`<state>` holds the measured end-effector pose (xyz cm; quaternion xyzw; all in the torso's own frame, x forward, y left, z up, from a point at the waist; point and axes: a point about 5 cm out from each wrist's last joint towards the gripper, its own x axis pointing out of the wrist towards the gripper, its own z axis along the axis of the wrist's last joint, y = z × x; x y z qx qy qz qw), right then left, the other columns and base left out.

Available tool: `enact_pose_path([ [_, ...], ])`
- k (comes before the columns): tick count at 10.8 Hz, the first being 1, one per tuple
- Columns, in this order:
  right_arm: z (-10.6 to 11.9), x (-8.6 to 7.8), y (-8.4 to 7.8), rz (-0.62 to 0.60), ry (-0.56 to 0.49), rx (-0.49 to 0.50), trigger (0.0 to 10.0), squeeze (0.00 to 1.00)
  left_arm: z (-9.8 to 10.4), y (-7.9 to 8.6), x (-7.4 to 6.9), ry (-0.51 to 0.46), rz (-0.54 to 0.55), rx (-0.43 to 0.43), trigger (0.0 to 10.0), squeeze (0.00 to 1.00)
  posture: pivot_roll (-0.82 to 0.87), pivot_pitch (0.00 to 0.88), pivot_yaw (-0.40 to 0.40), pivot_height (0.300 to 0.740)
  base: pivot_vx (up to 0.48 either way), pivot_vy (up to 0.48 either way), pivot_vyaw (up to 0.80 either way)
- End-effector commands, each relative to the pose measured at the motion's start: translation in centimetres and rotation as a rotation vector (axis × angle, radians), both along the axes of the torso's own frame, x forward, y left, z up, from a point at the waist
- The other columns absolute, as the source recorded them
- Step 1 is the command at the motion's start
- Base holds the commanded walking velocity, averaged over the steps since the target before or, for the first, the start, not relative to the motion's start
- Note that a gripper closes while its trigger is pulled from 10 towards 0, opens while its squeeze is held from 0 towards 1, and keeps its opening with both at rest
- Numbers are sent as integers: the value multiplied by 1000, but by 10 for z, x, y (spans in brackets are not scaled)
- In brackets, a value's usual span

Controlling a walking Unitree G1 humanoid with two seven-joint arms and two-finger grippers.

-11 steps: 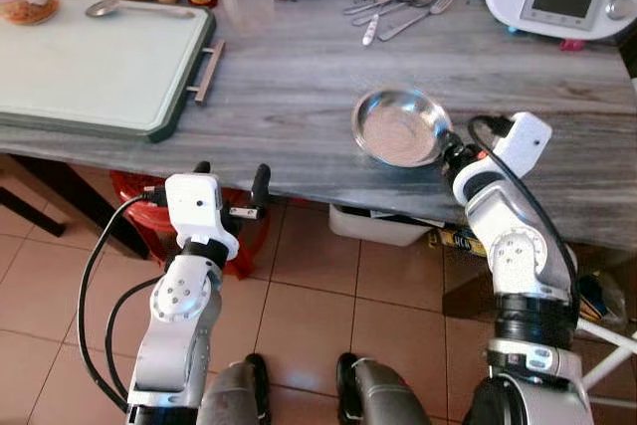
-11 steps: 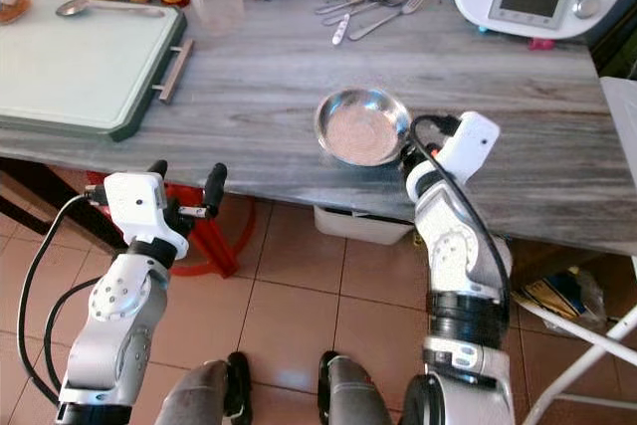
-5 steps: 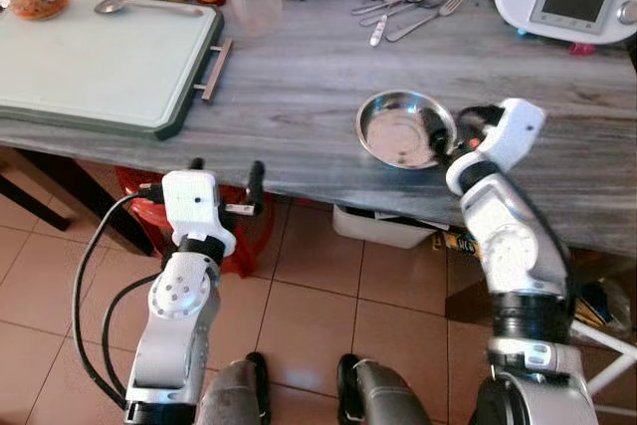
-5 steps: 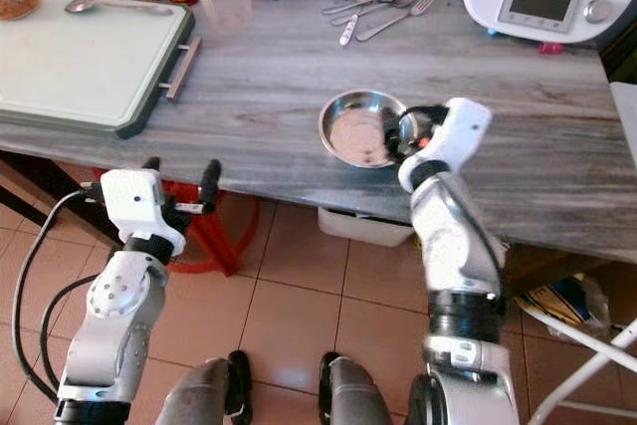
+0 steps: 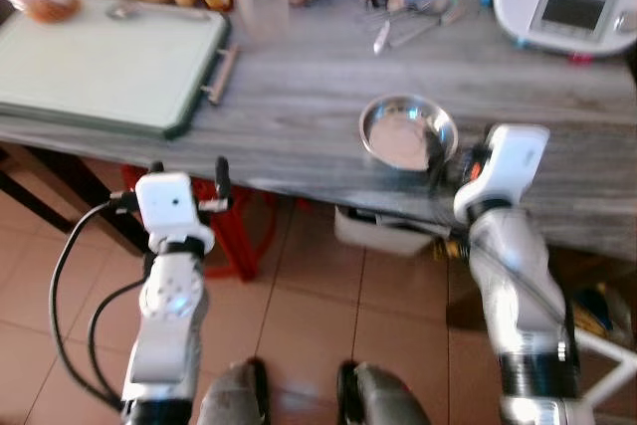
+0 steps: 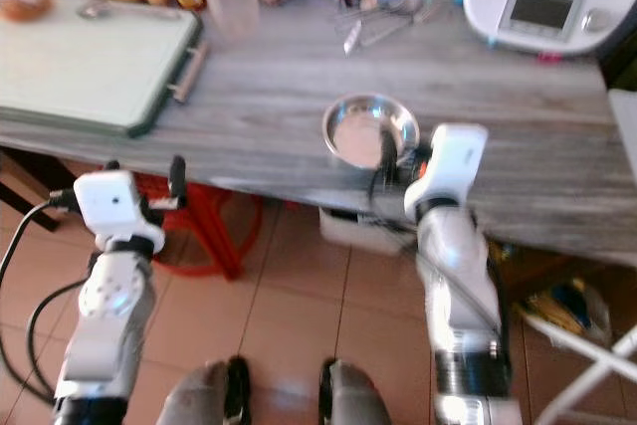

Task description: Setting the table

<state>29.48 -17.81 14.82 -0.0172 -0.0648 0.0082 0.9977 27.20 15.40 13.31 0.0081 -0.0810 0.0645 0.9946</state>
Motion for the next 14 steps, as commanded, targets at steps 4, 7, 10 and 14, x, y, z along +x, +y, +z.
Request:
enact_pose_path([
  [4, -20, -34, 3, -37, -8, -123, 10000, 0, -18, -6, -11, 19, -96, 92, 10000, 0, -18, 9, -2, 740, 0, 0, 0],
  [7, -20, -35, 5, -29, 14, -189, 10000, 0, -24, -11, -17, 73, -210, 87, 10000, 0, -20, 36, -2, 740, 0, 0, 0],
  [10, -22, -37, 3, -43, 37, 6, 10000, 0, -25, -17, -20, 100, -296, 61, 10000, 0, -25, 65, 6, 740, 0, 0, 0],
  [14, -24, -54, -7, -135, 20, 17, 10000, 0, -27, -11, -19, 132, -274, 7, 10000, 0, -68, 88, 39, 740, 0, 0, 0],
])
